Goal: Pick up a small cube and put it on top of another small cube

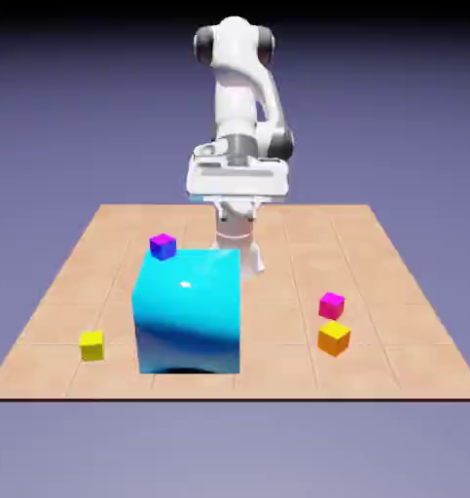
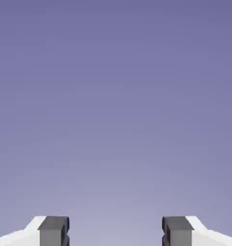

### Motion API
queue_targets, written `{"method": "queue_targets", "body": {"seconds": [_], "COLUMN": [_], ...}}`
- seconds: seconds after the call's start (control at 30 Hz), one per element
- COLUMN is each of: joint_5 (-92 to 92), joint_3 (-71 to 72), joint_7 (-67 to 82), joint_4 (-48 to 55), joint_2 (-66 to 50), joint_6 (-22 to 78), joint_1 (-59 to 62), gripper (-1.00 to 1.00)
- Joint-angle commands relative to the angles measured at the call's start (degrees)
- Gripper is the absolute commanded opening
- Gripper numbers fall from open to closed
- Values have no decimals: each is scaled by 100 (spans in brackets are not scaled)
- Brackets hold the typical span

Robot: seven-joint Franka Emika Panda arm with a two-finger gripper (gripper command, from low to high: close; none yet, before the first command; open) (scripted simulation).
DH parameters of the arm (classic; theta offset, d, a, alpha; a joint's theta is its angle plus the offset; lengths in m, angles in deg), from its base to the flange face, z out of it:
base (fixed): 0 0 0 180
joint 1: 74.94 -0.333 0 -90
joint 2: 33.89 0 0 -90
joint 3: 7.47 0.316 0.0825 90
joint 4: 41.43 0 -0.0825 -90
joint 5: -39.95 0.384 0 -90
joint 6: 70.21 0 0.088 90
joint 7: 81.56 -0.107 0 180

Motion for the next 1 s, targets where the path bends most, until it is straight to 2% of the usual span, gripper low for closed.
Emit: {"method": "queue_targets", "body": {"seconds": [0.0, 0.97], "joint_5": [83, 2482], "joint_3": [-44, -1324], "joint_7": [75, 2236], "joint_4": [-29, -862], "joint_2": [-97, -2911], "joint_6": [-19, -564], "joint_1": [-208, -6230], "gripper": [0, 0]}}
